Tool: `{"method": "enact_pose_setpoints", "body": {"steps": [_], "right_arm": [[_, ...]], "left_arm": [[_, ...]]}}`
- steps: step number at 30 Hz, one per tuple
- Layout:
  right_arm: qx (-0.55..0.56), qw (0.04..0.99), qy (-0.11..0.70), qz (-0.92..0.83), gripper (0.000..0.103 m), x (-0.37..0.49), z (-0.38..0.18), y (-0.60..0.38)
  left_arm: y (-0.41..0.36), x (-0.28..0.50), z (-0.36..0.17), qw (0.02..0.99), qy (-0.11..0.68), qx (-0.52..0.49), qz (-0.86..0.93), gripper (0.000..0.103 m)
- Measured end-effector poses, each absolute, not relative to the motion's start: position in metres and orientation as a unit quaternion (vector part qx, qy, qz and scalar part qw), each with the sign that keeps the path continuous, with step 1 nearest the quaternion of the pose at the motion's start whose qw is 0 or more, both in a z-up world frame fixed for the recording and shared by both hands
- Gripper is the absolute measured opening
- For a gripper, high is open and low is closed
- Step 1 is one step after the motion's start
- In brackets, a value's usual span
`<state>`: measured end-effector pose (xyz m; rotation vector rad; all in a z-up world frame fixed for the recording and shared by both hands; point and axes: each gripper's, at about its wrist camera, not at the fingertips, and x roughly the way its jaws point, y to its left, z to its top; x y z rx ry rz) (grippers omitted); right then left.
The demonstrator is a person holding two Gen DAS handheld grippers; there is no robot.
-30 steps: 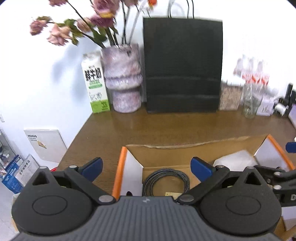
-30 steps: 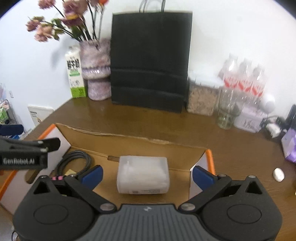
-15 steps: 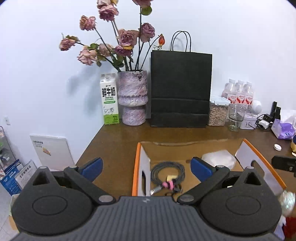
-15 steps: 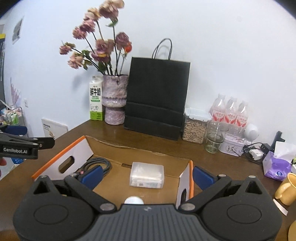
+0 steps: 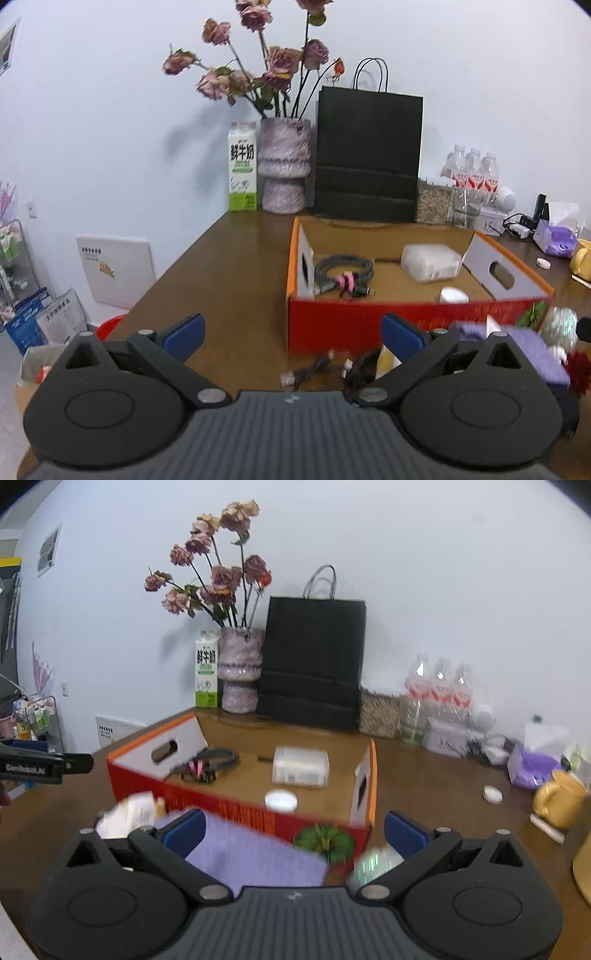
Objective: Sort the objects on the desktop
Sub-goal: 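Move both grippers back toward the remaining items on the table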
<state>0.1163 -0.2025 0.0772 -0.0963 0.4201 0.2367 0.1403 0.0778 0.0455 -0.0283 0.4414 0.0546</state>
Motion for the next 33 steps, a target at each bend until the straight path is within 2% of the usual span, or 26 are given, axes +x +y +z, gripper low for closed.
{"method": "enact_pose_setpoints", "body": {"steps": [7, 11, 24, 33], "right_arm": [[-0.031, 0.971, 0.221, 0.088, 0.103, 0.085, 0.036, -0.215], [-0.013, 0.971, 0.228, 0.071, 0.103, 0.075, 0.021, -0.228], [-0.004, 0.969, 0.246, 0.035, 0.103, 0.098, 0.010, -0.254], [0.010, 0.962, 0.269, 0.037, 0.094, 0.115, 0.001, -0.268]], "left_arm": [[0.090, 0.117, 0.020, 0.971, 0.231, -0.048, 0.035, 0.103], [0.090, 0.113, 0.009, 0.970, 0.237, -0.028, 0.039, 0.103], [0.083, 0.138, 0.002, 0.965, 0.262, 0.002, 0.031, 0.103], [0.079, 0.167, -0.006, 0.956, 0.293, 0.005, 0.000, 0.103]]}}
